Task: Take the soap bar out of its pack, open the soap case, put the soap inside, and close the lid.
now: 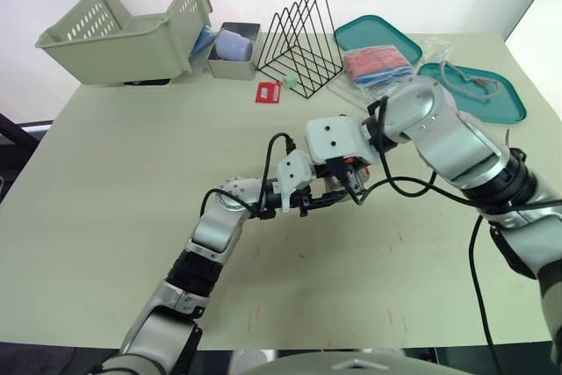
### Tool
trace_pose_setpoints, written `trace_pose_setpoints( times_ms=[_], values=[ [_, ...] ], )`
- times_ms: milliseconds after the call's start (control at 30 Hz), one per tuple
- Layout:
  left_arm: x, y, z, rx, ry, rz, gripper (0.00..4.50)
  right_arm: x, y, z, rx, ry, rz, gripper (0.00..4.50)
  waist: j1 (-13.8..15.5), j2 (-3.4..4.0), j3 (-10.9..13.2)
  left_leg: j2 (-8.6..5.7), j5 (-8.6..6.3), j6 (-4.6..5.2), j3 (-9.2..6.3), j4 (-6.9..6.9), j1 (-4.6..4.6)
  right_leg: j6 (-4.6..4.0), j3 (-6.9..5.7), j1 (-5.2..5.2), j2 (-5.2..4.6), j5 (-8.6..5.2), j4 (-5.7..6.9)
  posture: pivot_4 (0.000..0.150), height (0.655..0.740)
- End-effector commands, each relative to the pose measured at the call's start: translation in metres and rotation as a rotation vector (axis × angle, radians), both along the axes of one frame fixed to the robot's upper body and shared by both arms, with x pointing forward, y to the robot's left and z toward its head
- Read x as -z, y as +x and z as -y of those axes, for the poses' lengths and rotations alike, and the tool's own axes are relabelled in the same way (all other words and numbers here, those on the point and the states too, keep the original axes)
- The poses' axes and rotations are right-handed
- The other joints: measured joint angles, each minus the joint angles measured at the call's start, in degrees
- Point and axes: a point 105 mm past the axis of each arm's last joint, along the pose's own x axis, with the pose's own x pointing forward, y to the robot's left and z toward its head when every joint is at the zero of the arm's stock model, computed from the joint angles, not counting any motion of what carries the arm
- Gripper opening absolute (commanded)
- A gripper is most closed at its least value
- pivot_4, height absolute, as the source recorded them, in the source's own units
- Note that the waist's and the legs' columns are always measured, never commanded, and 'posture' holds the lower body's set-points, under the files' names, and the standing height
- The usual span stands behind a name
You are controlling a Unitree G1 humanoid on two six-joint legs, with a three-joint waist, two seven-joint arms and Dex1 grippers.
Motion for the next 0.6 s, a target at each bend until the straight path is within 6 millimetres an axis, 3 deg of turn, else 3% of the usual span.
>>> trace_pose_setpoints(
  times_ms=[33,600],
  values=[
    [-0.016,-0.005,0.003,0.03,-0.037,0.061,2.0,0.002,0.006,0.006,0.031,-0.021,0.022,0.04,0.0,0.0,0.0,0.0,0.0,0.0,0.0,0.0,0.0,0.0,0.0,0.0,0.0,0.0,0.0,0.15,0.74],
    [-0.015,-0.006,0.003,0.032,-0.035,0.058,2.0,-0.008,0.003,0.016,0.009,-0.043,0.018,0.04,0.0,0.0,0.0,0.0,0.0,0.0,-0.01,0.0,0.0,0.0,-0.01,0.0,0.0,0.0,0.0,0.15,0.74]
  ],
)
